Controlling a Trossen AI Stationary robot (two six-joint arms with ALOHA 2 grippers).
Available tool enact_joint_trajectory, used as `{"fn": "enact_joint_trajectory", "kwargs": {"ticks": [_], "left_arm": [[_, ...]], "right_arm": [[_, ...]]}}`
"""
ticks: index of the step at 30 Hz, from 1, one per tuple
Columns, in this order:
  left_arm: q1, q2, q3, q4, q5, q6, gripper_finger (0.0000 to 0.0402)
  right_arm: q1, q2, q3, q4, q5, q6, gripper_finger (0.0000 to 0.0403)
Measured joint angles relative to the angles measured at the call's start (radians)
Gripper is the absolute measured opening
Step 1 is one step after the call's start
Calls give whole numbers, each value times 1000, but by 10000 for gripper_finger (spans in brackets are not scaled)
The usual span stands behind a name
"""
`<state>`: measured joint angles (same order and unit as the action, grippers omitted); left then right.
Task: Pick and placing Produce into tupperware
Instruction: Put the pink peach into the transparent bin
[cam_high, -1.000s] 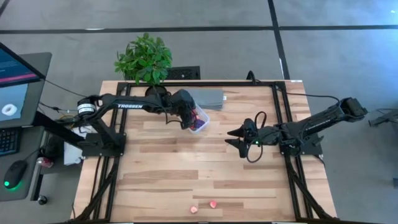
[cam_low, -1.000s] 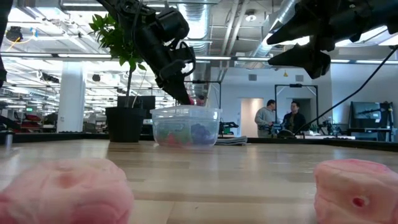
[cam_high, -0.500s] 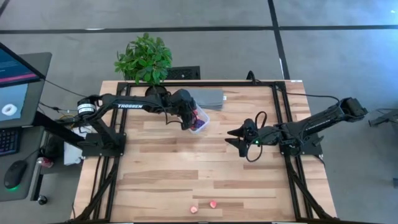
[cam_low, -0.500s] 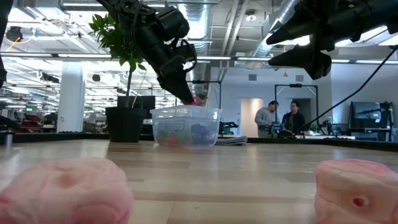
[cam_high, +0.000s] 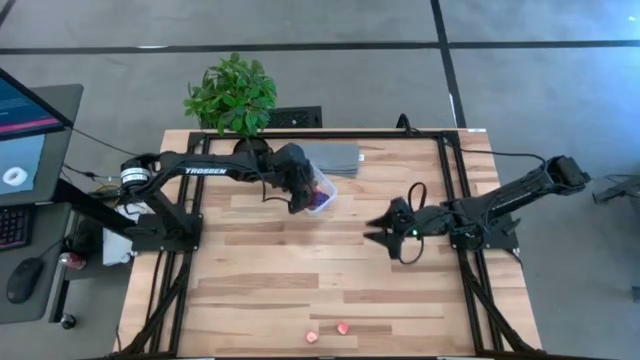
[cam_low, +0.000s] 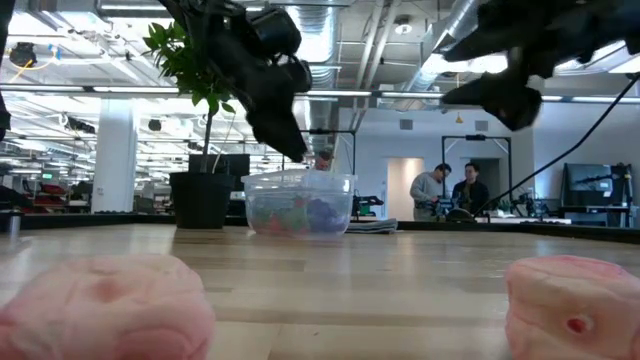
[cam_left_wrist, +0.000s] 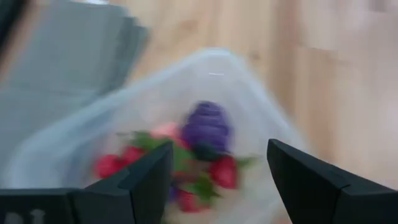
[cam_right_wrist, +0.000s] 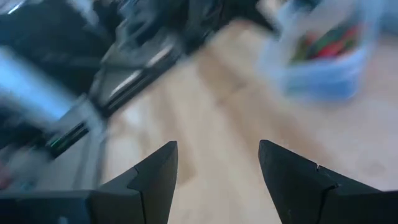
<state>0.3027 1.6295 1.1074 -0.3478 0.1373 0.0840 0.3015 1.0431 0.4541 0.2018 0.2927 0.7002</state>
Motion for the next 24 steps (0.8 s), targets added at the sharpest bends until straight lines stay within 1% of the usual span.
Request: {"fn": "enact_joint_trajectory", "kwargs": {"ticks": [2,4,7,11,13,18,22,24], "left_arm": [[-17,-25,1,-52,43,-2,251],[-42,-51,1,-103,71,-3,250],[-104,-98,1,-166,83,-3,245],[-213,-152,1,-189,84,-27,239],[-273,-174,1,-189,71,-41,237],[-393,-201,1,-239,-9,-74,236],[-448,-201,1,-292,-22,-112,235],[-467,-200,1,-318,-50,-132,235]], "right_arm": [[26,0,0,-36,-58,38,248],[59,0,0,-82,-75,84,248],[109,0,0,-129,-66,140,248],[162,0,0,-141,-16,180,248],[182,0,0,-141,-2,191,248],[238,10,0,-136,-13,202,248],[293,73,0,-137,-87,224,248],[315,118,0,-130,-132,252,248]]}}
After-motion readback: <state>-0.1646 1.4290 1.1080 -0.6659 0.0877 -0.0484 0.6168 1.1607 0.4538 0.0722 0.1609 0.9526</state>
